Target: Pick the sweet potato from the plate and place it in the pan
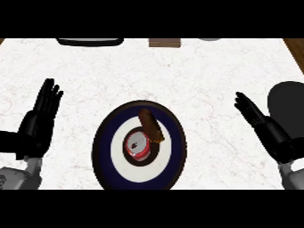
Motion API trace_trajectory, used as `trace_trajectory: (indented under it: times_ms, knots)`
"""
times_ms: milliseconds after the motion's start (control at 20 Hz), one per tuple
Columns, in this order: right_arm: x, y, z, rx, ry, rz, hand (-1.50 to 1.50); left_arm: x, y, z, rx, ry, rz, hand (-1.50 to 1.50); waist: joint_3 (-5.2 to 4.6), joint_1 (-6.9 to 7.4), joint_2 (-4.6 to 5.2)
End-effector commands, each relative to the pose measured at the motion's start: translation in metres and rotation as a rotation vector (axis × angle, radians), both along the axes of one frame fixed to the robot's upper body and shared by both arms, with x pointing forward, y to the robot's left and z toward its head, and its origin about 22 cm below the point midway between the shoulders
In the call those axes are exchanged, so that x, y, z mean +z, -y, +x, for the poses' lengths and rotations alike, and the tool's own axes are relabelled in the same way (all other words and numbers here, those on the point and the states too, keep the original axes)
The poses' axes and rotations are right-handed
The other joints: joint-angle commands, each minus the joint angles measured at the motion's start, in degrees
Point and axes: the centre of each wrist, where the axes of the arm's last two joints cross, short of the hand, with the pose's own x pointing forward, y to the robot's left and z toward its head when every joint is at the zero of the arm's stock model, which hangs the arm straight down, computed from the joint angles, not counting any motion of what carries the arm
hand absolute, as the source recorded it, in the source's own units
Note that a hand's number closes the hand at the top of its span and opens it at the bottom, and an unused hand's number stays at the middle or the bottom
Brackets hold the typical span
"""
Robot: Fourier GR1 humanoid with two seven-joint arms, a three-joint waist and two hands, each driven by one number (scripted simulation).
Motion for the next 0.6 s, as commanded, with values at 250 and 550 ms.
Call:
trace_trajectory:
  times_ms: [250,550]
  knots:
    - [0.121,-0.157,0.055,0.617,0.274,-0.081,1.5,0.027,0.009,0.023,-0.083,-0.029,0.026,0.0,0.96,7.49,2.04]
    - [0.157,-0.127,0.077,0.57,0.498,-0.613,-1.5,0.023,0.003,0.024,-0.029,-0.133,-0.032,0.0,1.13,1.06,1.24]
